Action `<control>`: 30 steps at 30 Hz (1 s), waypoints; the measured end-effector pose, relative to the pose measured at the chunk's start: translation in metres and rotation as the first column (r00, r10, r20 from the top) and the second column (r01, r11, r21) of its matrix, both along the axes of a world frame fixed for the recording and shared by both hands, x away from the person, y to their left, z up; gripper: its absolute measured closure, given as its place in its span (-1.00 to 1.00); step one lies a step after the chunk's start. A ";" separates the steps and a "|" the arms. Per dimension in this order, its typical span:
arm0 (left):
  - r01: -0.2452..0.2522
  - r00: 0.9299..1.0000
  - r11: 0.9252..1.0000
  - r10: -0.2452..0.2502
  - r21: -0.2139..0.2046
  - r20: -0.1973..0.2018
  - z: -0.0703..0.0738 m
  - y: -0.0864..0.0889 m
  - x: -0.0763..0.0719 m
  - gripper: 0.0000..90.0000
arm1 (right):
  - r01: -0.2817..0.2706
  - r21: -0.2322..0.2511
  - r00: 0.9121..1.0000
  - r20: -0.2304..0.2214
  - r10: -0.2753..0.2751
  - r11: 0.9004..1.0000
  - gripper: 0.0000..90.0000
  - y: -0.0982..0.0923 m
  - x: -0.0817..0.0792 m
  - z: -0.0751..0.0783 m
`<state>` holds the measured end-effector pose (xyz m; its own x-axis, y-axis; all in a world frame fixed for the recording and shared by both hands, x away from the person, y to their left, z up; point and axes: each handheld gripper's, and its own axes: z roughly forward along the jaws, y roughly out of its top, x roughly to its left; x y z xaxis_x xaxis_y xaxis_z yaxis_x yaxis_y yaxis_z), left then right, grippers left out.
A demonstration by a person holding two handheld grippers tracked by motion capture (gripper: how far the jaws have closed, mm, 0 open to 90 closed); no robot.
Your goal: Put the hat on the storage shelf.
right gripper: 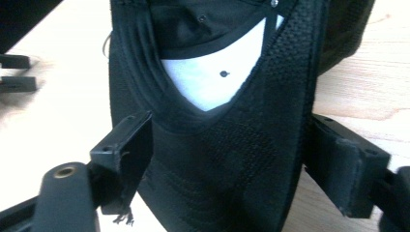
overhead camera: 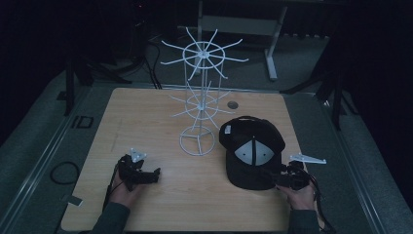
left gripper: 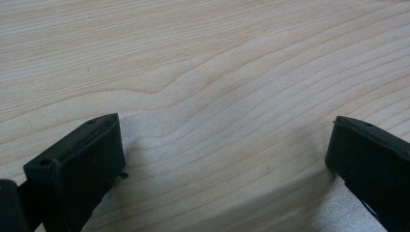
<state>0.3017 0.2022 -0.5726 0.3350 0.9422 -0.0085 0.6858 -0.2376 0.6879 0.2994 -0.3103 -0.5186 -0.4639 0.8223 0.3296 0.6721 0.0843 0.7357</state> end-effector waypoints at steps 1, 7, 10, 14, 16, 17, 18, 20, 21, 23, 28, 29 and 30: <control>0.000 1.000 1.000 0.000 0.000 0.000 0.000 0.000 0.000 -1.00 | -0.002 0.001 1.000 0.002 0.002 1.000 -0.60 0.000 0.000 0.000; 0.000 1.000 1.000 0.000 0.000 0.000 0.000 0.000 0.000 -1.00 | -0.012 -0.026 1.000 -0.004 0.012 1.000 -0.60 0.003 0.000 -0.001; 0.000 1.000 1.000 0.000 0.000 0.000 0.000 0.000 0.000 -1.00 | -0.015 -0.040 1.000 -0.007 0.015 0.999 -0.59 0.003 0.000 -0.002; 0.000 1.000 1.000 0.000 0.000 0.000 0.000 0.000 0.000 -1.00 | -0.017 -0.065 1.000 -0.014 0.016 0.998 -0.57 0.004 0.000 -0.004; 0.000 1.000 1.000 0.000 0.000 0.000 0.000 0.000 0.000 -1.00 | -0.018 -0.080 1.000 -0.019 0.017 0.997 -0.54 0.005 0.001 -0.004; 0.000 1.000 1.000 0.000 0.000 0.000 0.000 0.000 0.000 -1.00 | -0.019 -0.083 1.000 -0.022 0.017 0.996 -0.53 0.005 0.001 -0.005; 0.000 1.000 1.000 0.000 0.000 0.000 0.000 0.000 0.000 -1.00 | -0.020 -0.091 1.000 -0.025 0.018 0.996 -0.51 0.005 0.001 -0.005; 0.000 1.000 1.000 0.000 0.000 0.000 0.000 0.000 0.000 -1.00 | -0.026 -0.104 0.999 -0.030 0.023 0.994 -0.48 0.006 0.002 -0.007; 0.000 1.000 1.000 0.000 0.000 0.000 0.000 0.000 0.000 -1.00 | -0.029 -0.107 0.999 -0.033 0.025 0.994 -0.46 0.006 0.002 -0.008; 0.000 1.000 1.000 0.000 0.000 0.001 0.000 0.000 0.000 -1.00 | -0.034 -0.107 0.999 -0.036 0.031 0.994 -0.38 0.007 0.002 -0.009; 0.000 1.000 1.000 0.000 0.000 0.000 0.000 0.000 0.000 -1.00 | -0.065 -0.093 0.996 -0.059 0.060 0.994 -0.19 0.007 0.003 -0.012; 0.000 1.000 1.000 0.000 0.000 0.000 0.000 0.000 0.000 -1.00 | -0.073 -0.086 0.996 -0.063 0.068 0.994 -0.14 0.007 0.003 -0.013; 0.000 1.000 1.000 0.000 0.000 0.000 0.000 0.000 0.000 -1.00 | -0.077 -0.080 0.995 -0.065 0.072 0.994 -0.09 0.007 0.003 -0.013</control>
<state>0.3017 0.2022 -0.5726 0.3350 0.9422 -0.0084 0.6858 -0.2378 0.6878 0.3027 -0.3028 -0.5321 -0.5053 0.8119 0.2925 0.7060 0.1940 0.6811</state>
